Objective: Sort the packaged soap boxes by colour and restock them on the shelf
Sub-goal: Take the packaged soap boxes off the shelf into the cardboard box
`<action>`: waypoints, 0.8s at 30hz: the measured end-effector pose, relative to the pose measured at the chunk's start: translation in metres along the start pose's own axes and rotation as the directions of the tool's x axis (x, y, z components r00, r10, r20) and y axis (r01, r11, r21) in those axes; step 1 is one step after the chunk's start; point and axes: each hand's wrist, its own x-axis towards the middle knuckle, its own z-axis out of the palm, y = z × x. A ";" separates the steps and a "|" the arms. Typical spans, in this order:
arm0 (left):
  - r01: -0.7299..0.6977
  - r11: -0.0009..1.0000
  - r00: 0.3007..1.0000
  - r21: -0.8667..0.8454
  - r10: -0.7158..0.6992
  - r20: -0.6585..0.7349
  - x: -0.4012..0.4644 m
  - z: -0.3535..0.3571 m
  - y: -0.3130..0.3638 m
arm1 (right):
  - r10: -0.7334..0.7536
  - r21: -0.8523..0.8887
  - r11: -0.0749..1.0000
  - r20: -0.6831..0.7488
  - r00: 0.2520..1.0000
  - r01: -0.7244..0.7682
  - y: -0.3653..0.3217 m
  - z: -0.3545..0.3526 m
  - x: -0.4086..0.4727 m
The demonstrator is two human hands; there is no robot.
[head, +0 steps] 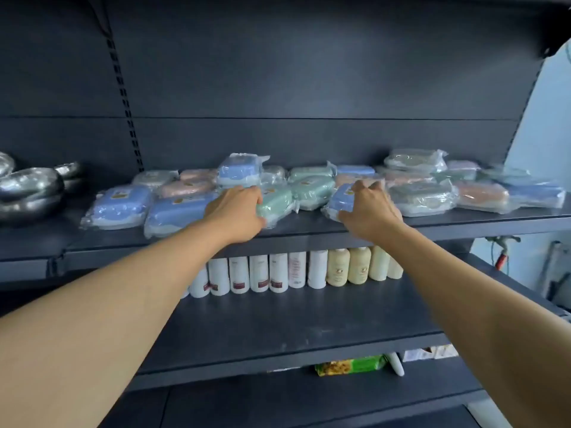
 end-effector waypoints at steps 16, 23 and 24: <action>0.312 0.938 0.948 0.151 -0.318 0.015 0.066 0.040 0.022 | 0.184 -0.191 0.963 -0.046 0.982 -0.190 0.006 0.048 0.080; 0.240 0.963 0.970 0.124 -0.232 -0.077 0.033 0.017 0.031 | 0.209 -0.013 0.978 -0.032 0.977 -0.210 0.009 0.019 0.052; 0.227 0.968 0.972 0.105 -0.219 -0.088 0.024 0.012 0.031 | 0.201 0.025 0.980 -0.042 0.979 -0.200 0.009 0.014 0.043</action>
